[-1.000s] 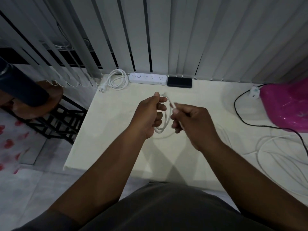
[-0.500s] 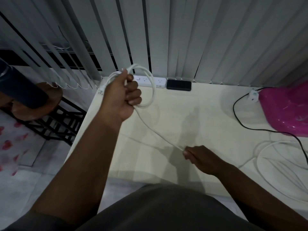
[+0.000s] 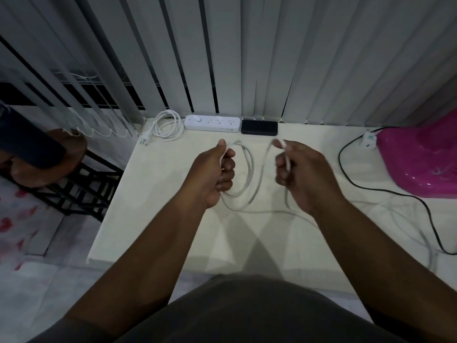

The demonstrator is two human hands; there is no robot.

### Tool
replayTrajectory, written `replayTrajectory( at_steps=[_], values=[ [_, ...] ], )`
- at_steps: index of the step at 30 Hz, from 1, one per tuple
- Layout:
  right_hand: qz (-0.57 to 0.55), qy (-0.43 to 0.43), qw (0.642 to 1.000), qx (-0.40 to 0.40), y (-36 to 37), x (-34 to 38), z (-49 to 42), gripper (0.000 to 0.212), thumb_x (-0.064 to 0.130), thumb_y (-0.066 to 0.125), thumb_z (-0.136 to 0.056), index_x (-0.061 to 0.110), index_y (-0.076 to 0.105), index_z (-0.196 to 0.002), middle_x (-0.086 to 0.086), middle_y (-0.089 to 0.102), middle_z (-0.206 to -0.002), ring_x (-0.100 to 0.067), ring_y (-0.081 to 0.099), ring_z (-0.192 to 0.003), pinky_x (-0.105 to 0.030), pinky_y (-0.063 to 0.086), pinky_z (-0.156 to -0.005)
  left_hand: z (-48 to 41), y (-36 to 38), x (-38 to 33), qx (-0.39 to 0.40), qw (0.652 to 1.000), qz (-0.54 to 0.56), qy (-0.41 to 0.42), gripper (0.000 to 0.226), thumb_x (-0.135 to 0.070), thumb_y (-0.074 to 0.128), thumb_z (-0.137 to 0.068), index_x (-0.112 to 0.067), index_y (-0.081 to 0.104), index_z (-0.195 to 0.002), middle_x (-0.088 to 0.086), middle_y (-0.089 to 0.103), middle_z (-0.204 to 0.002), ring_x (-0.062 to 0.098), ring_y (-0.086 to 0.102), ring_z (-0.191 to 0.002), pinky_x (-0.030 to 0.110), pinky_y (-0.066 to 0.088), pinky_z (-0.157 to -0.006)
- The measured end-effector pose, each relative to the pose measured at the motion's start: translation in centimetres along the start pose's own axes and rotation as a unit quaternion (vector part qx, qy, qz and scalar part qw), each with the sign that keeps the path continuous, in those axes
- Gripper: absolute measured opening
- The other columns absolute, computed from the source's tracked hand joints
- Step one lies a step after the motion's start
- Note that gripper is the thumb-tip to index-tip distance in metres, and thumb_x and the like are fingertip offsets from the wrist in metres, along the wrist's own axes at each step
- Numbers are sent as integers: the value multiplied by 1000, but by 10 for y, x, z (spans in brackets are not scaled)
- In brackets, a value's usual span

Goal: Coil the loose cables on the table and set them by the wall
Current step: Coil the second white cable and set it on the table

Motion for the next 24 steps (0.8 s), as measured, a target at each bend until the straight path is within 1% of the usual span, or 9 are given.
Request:
replayTrajectory(
  at_steps=[4,7,10,11,13,15,19,22,24],
  values=[
    [259,-137,955,56,29,-7,23,23,15,59,-95,26,73,-109,11,66,-63,-6,51,-47,-17,43,-51,0,10,-2,-6,999,-23,21,43,-49,46,-96,-12,66,-87,-2,55,-64,9,25,-41,18,16,-37],
    [286,-149,945,59,32,-25,32,22,14,68,-90,25,76,-107,18,69,-63,-3,58,-49,-13,46,-55,2,11,-7,6,998,-51,37,43,-51,55,-91,-10,70,-88,-1,58,-66,8,31,-38,17,20,-36],
    [284,-162,943,59,25,-38,36,12,20,73,-87,28,77,-95,16,72,-66,-4,65,-52,-12,48,-56,5,9,-5,6,995,-93,38,30,-39,58,-93,-12,62,-80,0,54,-63,7,33,-37,18,21,-36],
    [295,-171,938,67,22,-41,36,6,25,72,-87,30,75,-87,13,72,-67,-5,66,-52,-14,50,-56,5,8,-5,0,996,-88,35,30,-38,56,-94,-14,58,-77,-2,51,-59,8,35,-40,18,22,-36],
    [350,-179,913,105,13,-54,39,16,36,62,-92,27,68,-80,8,70,-66,-7,66,-54,-14,50,-57,5,6,-6,-10,999,-27,24,34,-40,52,-96,-18,52,-70,-5,43,-51,11,38,-45,20,28,-40],
    [399,-143,890,167,-4,-75,43,28,41,50,-98,24,65,-81,1,66,-62,-7,64,-55,-15,48,-59,4,0,-13,-1,997,72,11,40,-43,48,-97,-20,45,-65,-7,34,-46,11,38,-44,21,33,-43],
    [455,-17,866,206,-69,-115,53,42,50,42,-99,23,60,-72,4,60,-53,-9,58,-51,-25,49,-60,4,-25,-47,63,986,154,31,45,-50,40,-98,-22,40,-63,-10,28,-42,4,24,-33,17,18,-31],
    [465,54,869,160,-104,-123,48,47,60,45,-91,25,58,-64,9,57,-54,-7,54,-47,-26,48,-52,6,-40,-61,72,987,128,60,46,-54,41,-96,-21,43,-64,-10,29,-45,4,22,-34,18,17,-31],
    [487,67,867,82,-110,-118,30,45,54,54,-93,21,63,-64,3,57,-54,-8,52,-40,-25,46,-41,8,-42,-54,62,993,84,50,45,-57,44,-93,-21,44,-65,-9,28,-48,5,21,-36,19,16,-32]
  ],
)
Point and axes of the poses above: each hand's wrist, its own z-axis away from the middle knuckle, its own y-axis out of the palm, x = y × z, the point moved 2 cm from there along -z, towards the middle knuckle
